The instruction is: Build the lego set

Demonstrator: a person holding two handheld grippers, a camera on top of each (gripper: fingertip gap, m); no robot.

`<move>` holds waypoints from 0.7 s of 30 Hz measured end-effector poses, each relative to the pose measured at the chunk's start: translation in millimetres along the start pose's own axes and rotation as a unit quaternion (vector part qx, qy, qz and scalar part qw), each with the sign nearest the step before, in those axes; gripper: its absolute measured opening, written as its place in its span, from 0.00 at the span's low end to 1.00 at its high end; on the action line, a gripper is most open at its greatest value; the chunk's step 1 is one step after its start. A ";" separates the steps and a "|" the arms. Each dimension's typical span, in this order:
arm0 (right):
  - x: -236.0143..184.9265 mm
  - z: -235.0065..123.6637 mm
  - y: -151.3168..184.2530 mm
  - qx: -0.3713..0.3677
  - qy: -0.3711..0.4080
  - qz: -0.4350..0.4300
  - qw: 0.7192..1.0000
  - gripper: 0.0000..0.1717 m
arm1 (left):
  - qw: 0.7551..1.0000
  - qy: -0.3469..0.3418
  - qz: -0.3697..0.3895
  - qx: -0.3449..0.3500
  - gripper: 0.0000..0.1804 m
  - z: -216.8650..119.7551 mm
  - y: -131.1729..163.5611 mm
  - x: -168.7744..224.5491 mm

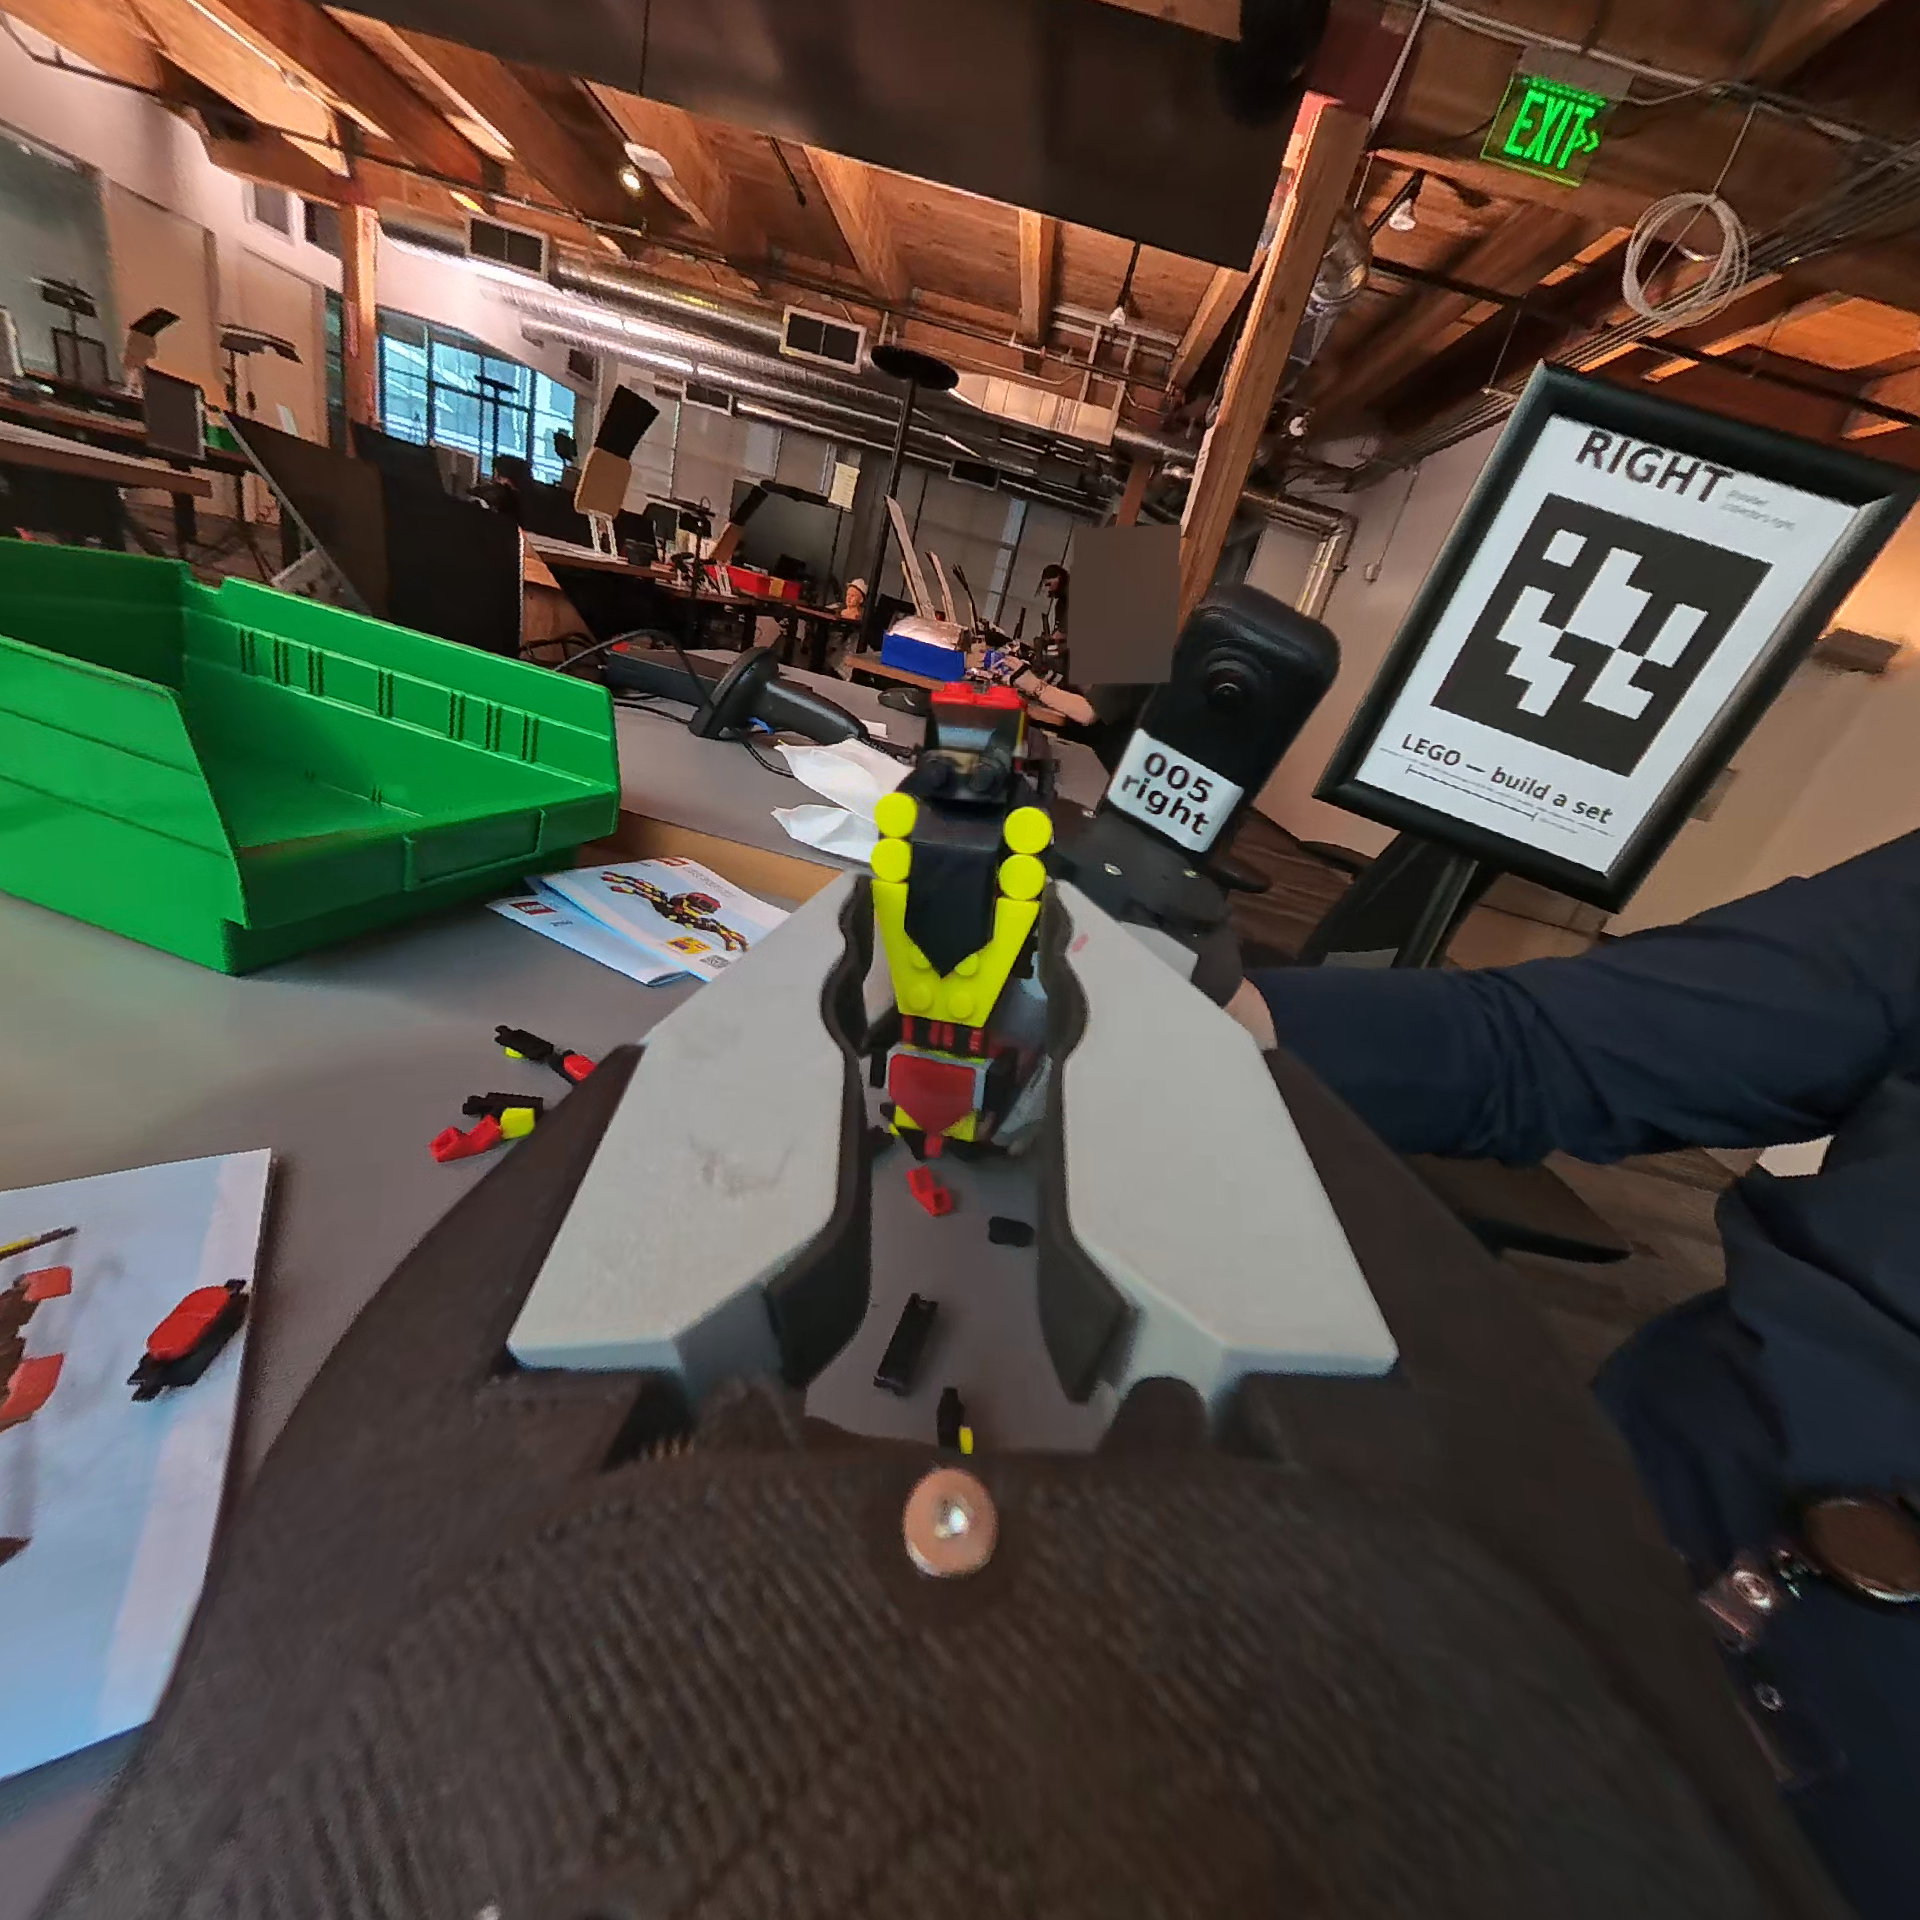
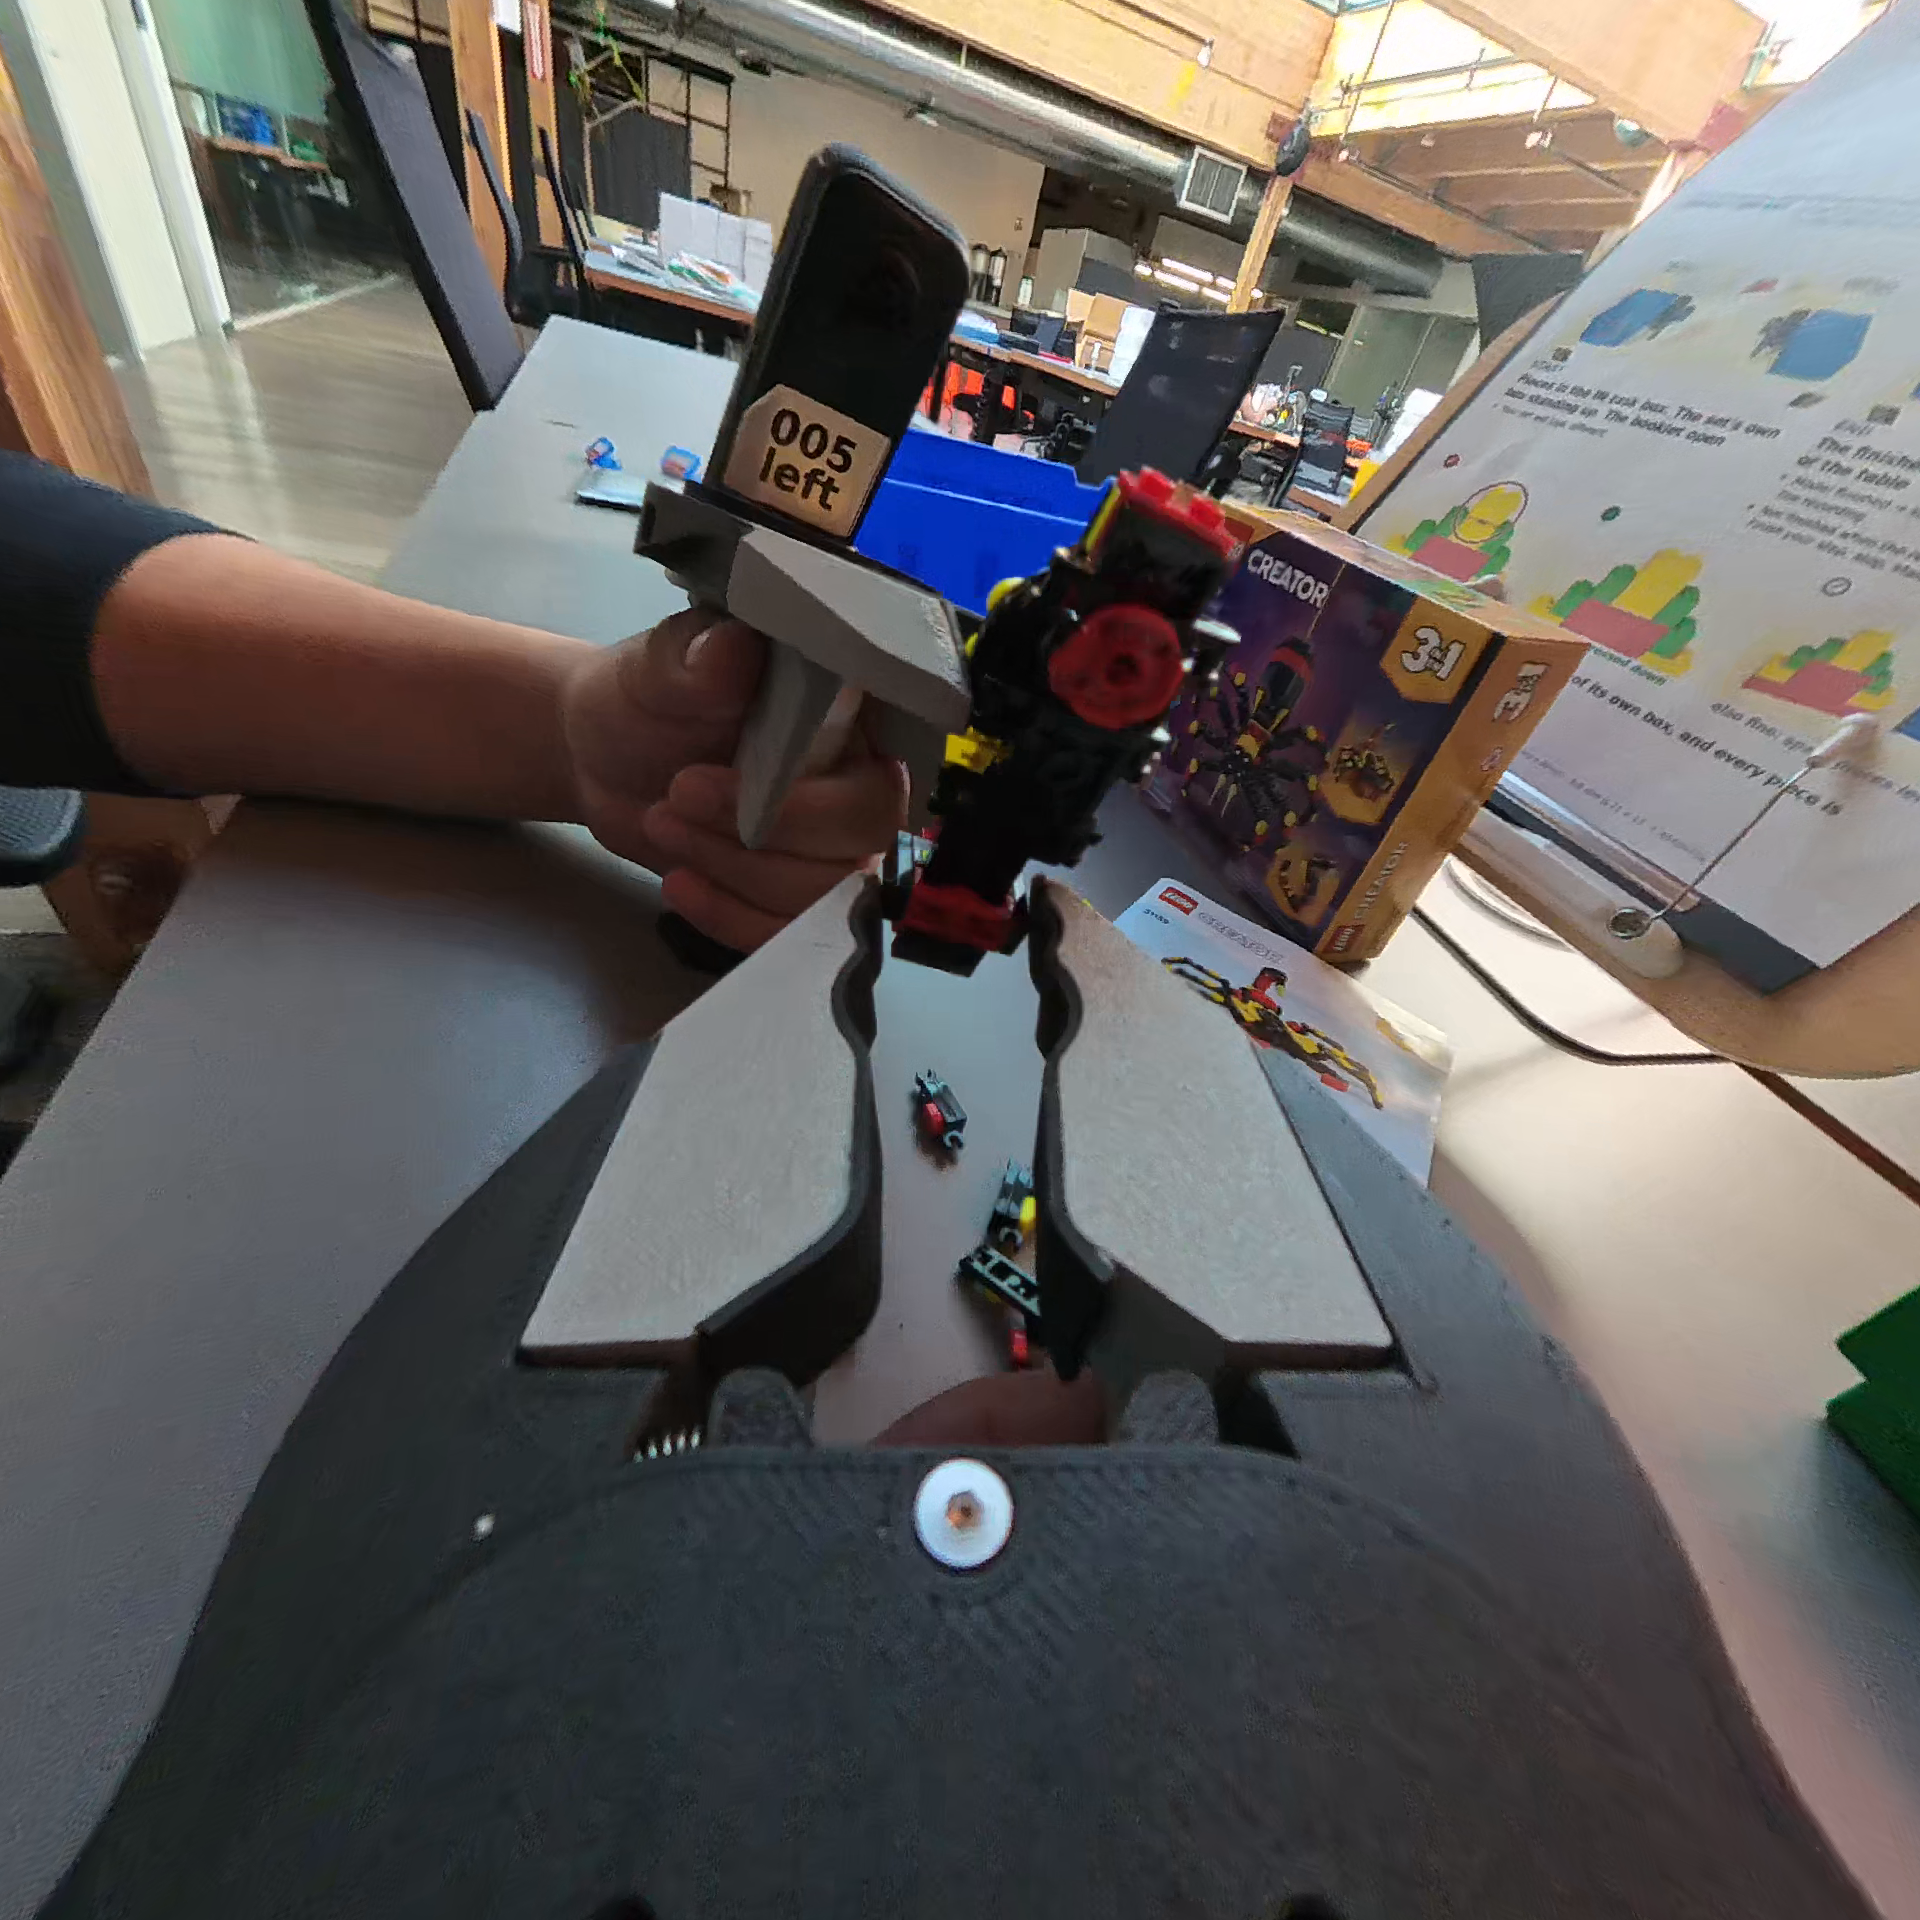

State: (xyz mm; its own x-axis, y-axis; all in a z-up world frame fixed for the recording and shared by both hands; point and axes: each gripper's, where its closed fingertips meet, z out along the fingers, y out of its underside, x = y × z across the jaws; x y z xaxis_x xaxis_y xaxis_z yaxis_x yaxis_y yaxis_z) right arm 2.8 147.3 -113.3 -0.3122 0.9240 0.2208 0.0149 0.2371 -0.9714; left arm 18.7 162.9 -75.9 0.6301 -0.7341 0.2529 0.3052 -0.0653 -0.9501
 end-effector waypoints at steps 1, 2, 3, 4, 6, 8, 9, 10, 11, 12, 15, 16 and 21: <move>-0.1 0.0 1.9 -0.009 -0.004 0.002 1.000 0.15 | 1.000 -0.003 -0.001 -0.004 0.16 0.7 1.7 -1.1; -0.1 -0.4 3.0 -0.014 -0.012 0.014 1.000 0.15 | 1.000 -0.005 0.000 -0.008 0.16 0.8 2.7 -2.2; 0.1 -1.3 3.2 -0.016 -0.020 0.029 0.999 0.15 | 1.000 -0.008 -0.001 -0.009 0.16 0.3 2.7 -3.4; 0.6 -2.0 2.4 -0.014 -0.029 0.047 0.998 0.15 | 1.000 -0.012 -0.005 -0.007 0.16 -0.5 2.2 -5.4; -1.3 -3.5 0.0 -0.008 -0.054 0.089 0.995 0.14 | 1.000 -0.016 -0.008 -0.008 0.16 -2.4 2.1 -8.4; -5.7 -4.6 -1.1 -0.002 -0.087 0.130 0.988 0.15 | 1.000 -0.019 -0.008 -0.007 0.17 -3.7 2.0 -8.8; -10.0 -5.1 -1.3 -0.001 -0.110 0.155 0.982 0.14 | 1.000 -0.015 -0.009 -0.009 0.19 -3.5 3.3 -6.9; -16.0 -6.2 -2.4 0.000 -0.140 0.183 0.973 0.14 | 1.000 -0.006 -0.014 -0.015 0.22 -2.4 5.9 -3.4; -22.6 -7.7 -4.2 0.002 -0.171 0.211 0.962 0.14 | 0.999 0.010 -0.024 -0.026 0.25 -0.4 10.1 1.9; -27.6 -9.4 -7.1 0.007 -0.197 0.235 0.952 0.14 | 0.998 0.033 -0.038 -0.039 0.26 1.7 14.7 8.8; -42.2 -19.4 -21.0 0.036 -0.285 0.307 0.908 0.14 | 0.988 0.120 -0.069 -0.064 0.20 3.8 23.6 36.2; -44.5 -22.6 -25.1 0.045 -0.306 0.328 0.892 0.14 | 0.987 0.133 -0.068 -0.057 0.17 3.4 21.6 40.6; -39.2 -25.7 -28.4 0.062 -0.316 0.360 0.875 0.15 | 0.986 0.139 -0.077 -0.043 0.17 1.6 18.3 39.6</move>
State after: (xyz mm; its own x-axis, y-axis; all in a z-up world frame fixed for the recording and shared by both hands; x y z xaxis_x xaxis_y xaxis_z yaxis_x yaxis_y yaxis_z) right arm 39.0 112.1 -92.0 -0.7285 0.4595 -0.5080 0.3335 -0.4099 -0.8490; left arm 50.3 133.8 -83.0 0.3571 -0.8671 0.3473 0.3123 -0.2395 -0.9193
